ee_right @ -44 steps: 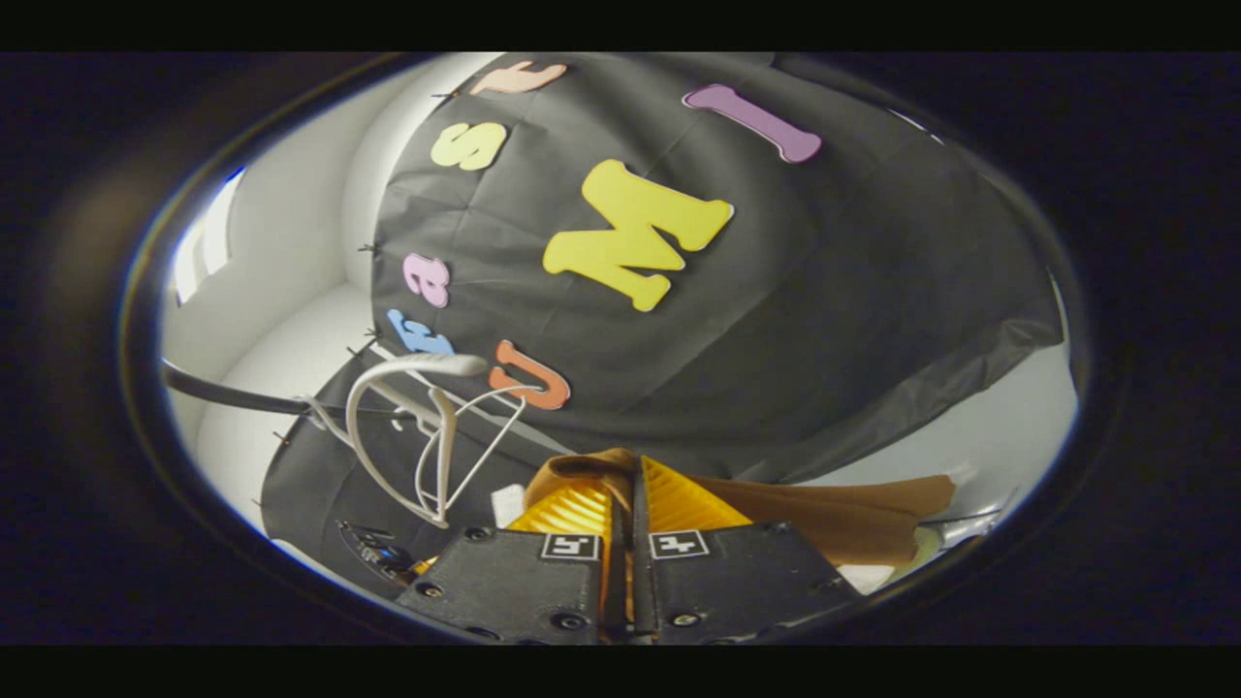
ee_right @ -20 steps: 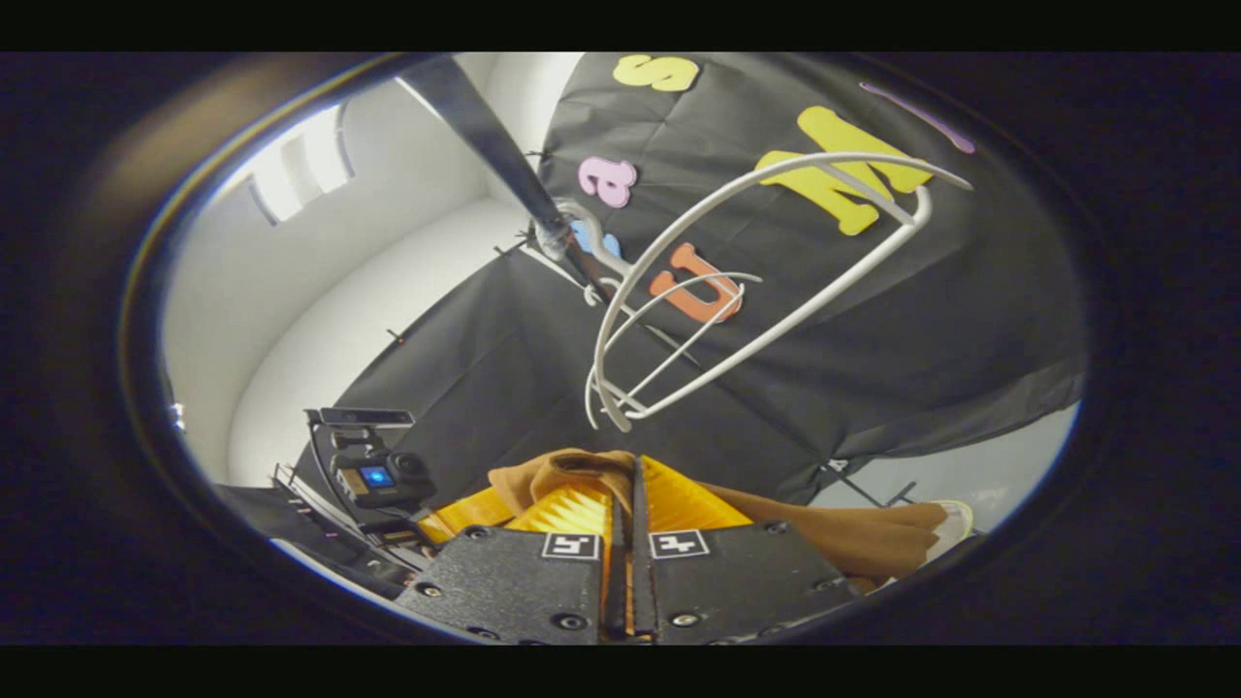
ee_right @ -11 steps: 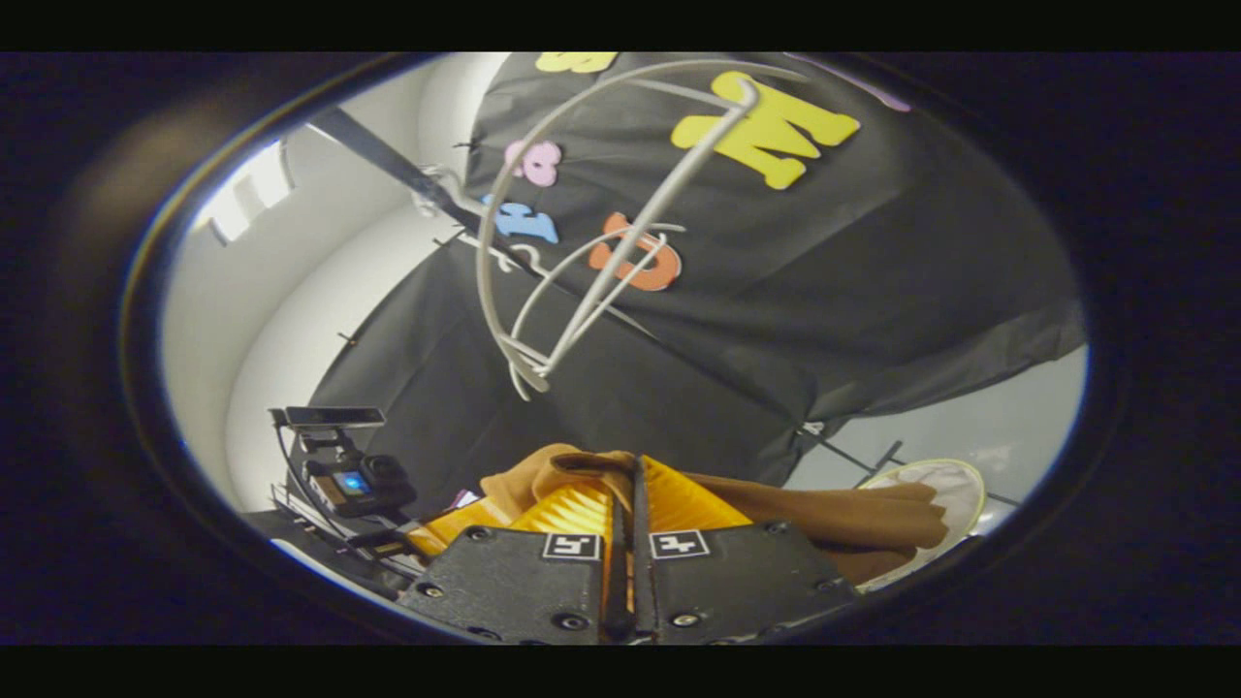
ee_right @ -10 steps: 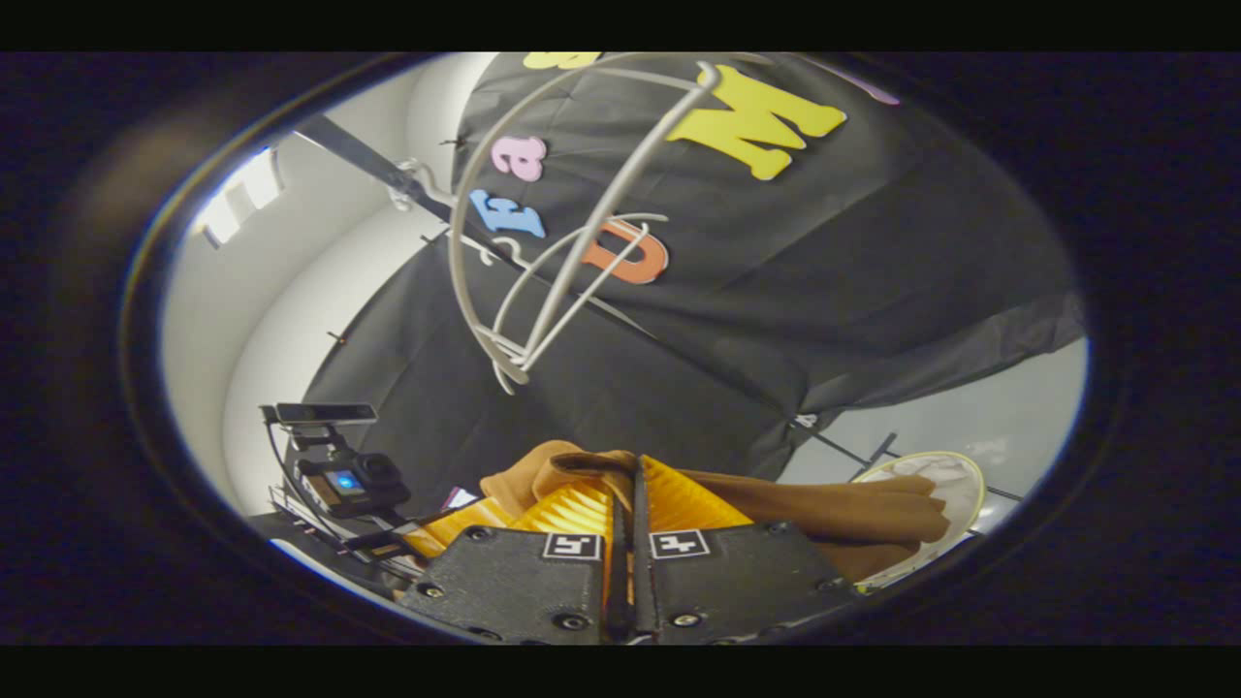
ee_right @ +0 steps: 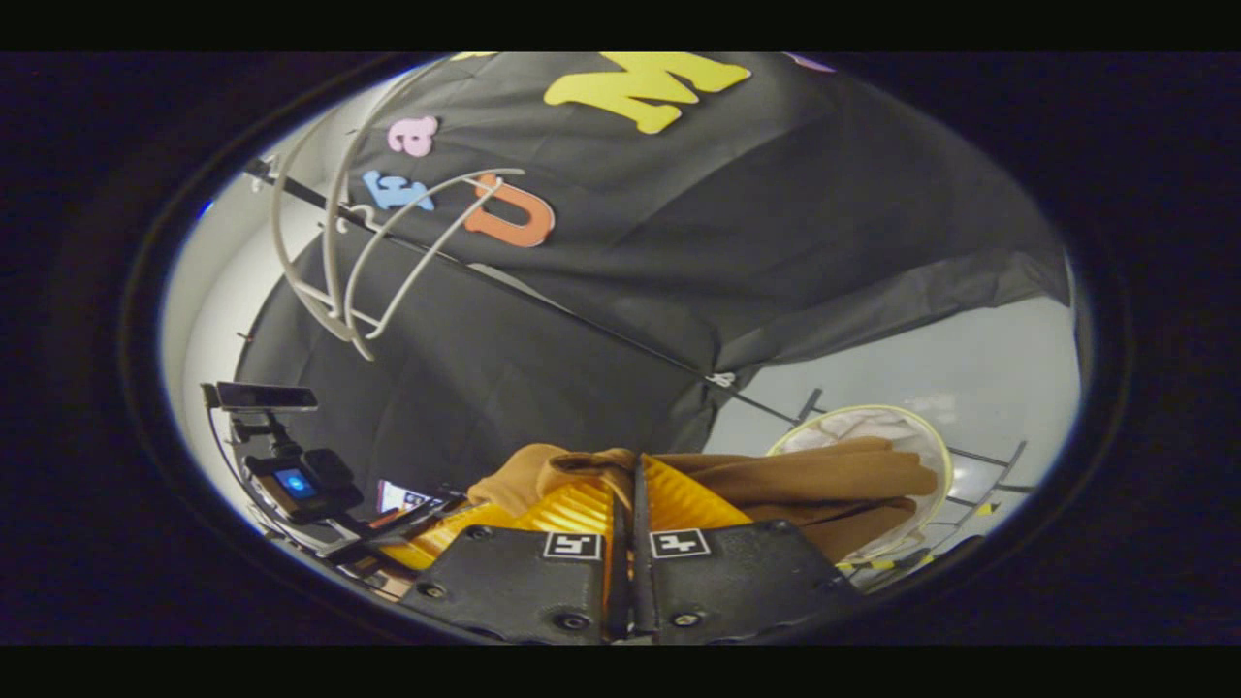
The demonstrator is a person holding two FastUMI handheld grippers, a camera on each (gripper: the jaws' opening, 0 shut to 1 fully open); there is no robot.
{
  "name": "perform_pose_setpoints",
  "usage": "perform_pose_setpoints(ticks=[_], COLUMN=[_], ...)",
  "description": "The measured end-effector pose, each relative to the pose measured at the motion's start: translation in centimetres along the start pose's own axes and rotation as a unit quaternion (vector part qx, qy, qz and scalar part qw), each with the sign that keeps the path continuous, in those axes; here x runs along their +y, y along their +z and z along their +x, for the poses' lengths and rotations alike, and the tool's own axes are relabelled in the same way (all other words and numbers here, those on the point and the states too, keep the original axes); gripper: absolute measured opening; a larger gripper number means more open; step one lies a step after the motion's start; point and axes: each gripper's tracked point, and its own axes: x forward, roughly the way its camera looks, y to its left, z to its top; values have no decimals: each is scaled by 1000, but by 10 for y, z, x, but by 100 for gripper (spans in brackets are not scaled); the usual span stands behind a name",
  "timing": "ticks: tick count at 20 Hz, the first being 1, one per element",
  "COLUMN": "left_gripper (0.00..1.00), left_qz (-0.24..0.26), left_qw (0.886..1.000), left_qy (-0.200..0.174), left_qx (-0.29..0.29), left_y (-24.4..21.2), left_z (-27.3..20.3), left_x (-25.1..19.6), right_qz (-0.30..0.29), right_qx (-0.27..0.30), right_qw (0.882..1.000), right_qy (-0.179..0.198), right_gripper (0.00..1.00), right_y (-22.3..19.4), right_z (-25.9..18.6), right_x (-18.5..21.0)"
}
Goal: Grasp the clothes on the hanger with both hands and then place them into the laundry hamper below.
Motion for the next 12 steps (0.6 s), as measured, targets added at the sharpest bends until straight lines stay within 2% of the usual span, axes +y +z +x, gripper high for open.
perform_pose_setpoints(ticks=[4, 5, 7, 9, 11, 12], left_gripper=[1, 1, 1, 1, 1, 1], left_qz=[-8, -11, -21, -26, -31, -37], left_qw=[999, 999, 997, 995, 993, 991], left_qy=[17, 20, 28, 39, 48, 52], left_qx=[38, 47, 63, 83, 104, 116], left_y=[-28, -34, -49, -67, -82, -93], left_z=[22, 26, 36, 44, 45, 49], left_x=[6, 8, 11, 18, 24, 28], right_qz=[22, 25, 28, 30, 31, 31], right_qx=[19, 23, 31, 37, 41, 44], right_qw=[999, 998, 996, 994, 990, 986], right_qy=[-43, -53, -74, -100, -132, -157], right_gripper=[2, 5, 2, 6, 2, 6], right_y=[-12, -17, -24, -32, -36, -35], right_z=[23, 27, 30, 36, 37, 38], right_x=[-34, -43, -61, -77, -96, -111])
